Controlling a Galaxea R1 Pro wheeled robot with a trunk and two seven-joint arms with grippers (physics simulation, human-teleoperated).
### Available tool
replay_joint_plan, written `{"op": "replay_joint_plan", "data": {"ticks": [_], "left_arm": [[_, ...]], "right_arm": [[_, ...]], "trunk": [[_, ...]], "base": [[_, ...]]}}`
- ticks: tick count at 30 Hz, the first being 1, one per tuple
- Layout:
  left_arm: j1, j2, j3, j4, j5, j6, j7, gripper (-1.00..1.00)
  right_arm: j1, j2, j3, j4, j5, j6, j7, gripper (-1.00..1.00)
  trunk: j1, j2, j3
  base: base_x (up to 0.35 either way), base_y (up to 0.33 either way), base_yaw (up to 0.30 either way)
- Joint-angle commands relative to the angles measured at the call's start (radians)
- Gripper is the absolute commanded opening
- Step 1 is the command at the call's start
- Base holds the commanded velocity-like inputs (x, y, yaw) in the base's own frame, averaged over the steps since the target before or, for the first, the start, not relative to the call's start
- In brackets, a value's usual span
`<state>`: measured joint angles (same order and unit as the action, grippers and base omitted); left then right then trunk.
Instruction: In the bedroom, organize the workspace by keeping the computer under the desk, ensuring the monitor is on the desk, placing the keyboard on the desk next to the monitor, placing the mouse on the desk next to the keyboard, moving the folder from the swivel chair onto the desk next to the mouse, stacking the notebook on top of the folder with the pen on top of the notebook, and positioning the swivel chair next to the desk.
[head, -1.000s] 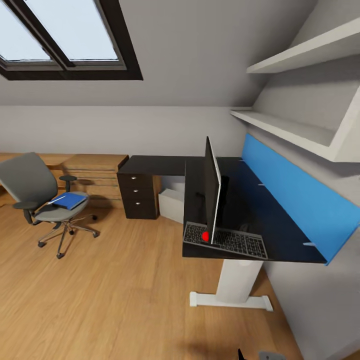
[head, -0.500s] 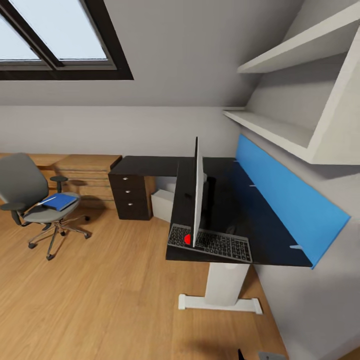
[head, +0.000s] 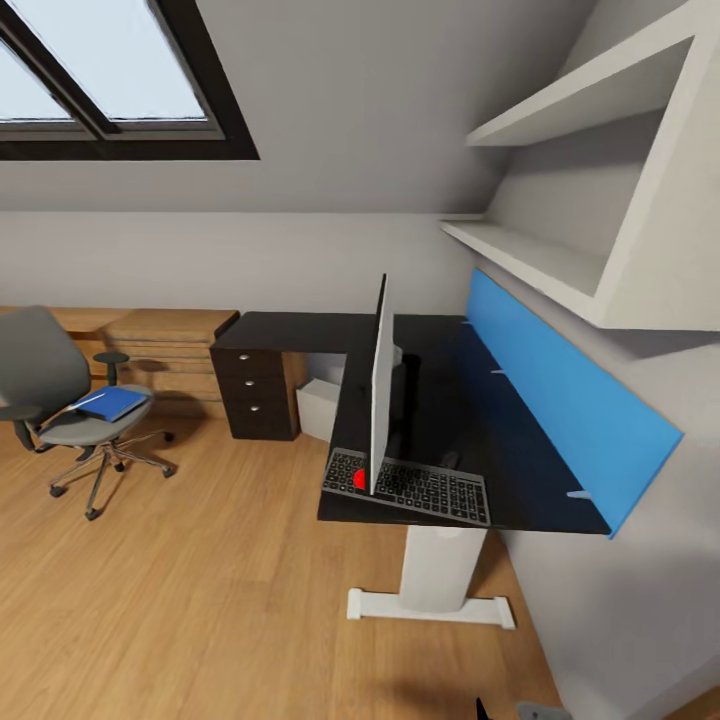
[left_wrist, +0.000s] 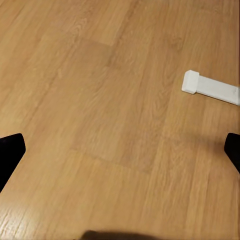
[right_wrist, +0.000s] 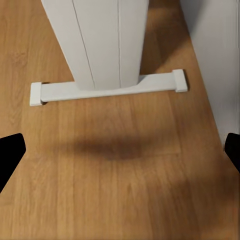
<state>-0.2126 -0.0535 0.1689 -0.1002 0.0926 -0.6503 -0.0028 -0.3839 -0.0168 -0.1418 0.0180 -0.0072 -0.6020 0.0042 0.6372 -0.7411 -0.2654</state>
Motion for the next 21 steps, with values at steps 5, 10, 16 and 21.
{"op": "replay_joint_plan", "data": {"ticks": [5, 10, 16, 21], "left_arm": [[-0.001, 0.0, -0.003, 0.001, 0.009, -0.004, 0.0, 1.0], [-0.001, 0.001, -0.003, 0.001, 0.009, -0.004, 0.0, 1.0], [-0.001, 0.0, -0.004, 0.001, 0.009, -0.006, -0.002, 1.0], [-0.001, 0.0, -0.003, 0.001, 0.009, -0.005, -0.002, 1.0]], "right_arm": [[-0.001, 0.0, -0.002, 0.002, 0.0, -0.004, 0.0, 1.0], [-0.001, 0.0, -0.002, 0.002, 0.0, -0.004, 0.0, 1.0], [-0.001, 0.001, -0.002, 0.002, 0.0, -0.003, 0.0, 1.0], [-0.001, 0.003, -0.002, 0.002, -0.002, -0.001, 0.0, 1.0]], "trunk": [[0.0, -0.001, -0.001], [0.0, -0.001, -0.001], [0.0, -0.001, -0.001], [-0.004, 0.006, 0.002]], "base": [[0.0, -0.157, 0.0], [0.0, -0.046, 0.0], [0.0, -0.008, 0.0], [0.0, -0.002, 0.0]]}}
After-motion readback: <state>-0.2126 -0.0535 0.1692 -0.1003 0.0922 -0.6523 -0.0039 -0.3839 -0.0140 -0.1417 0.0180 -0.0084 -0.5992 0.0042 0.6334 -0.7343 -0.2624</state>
